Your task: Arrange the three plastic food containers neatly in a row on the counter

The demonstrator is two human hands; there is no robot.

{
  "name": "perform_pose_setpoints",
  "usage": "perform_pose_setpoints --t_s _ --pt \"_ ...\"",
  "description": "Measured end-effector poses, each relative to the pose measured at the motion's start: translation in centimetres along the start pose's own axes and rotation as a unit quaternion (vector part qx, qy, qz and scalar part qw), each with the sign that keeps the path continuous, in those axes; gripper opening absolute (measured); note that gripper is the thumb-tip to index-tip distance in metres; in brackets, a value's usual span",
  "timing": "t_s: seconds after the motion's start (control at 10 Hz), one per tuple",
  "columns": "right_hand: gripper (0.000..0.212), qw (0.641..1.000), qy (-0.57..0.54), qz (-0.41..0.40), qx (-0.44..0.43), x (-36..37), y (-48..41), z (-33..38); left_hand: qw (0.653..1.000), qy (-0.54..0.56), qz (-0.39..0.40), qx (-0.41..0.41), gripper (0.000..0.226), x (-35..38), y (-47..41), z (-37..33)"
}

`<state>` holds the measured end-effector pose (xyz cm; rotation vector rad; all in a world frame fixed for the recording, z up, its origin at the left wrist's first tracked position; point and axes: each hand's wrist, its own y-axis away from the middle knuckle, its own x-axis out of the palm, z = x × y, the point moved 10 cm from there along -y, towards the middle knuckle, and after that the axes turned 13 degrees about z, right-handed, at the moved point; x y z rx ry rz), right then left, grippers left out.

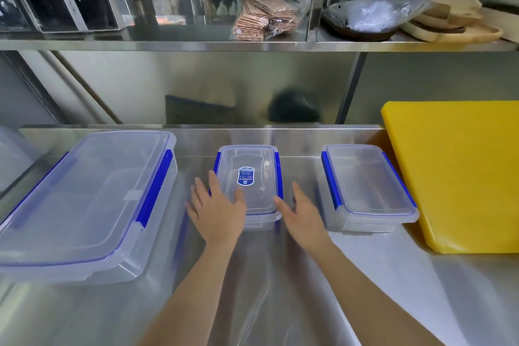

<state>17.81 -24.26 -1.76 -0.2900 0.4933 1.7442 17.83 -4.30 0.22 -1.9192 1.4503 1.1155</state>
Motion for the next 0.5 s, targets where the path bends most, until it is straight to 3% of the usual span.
perform_pose_setpoints --t_s 0.1,0.2,0.5 --pt "0.054 0.998 -0.053 0.034 -0.005 2.4 -0.5 0.8 0.989 0.094 0.098 -0.058 0.076 1.5 -0.7 3.1" --pt "0.056 0.998 -0.05 0.023 -0.002 3.1 -0.9 1.0 0.979 0.149 0.124 -0.059 0.073 2.1 -0.4 3.4" --pt "0.054 0.999 -0.046 0.014 -0.012 3.1 -1.0 1.4 0.975 0.158 0.153 -0.028 0.073 1.5 -0.7 3.2"
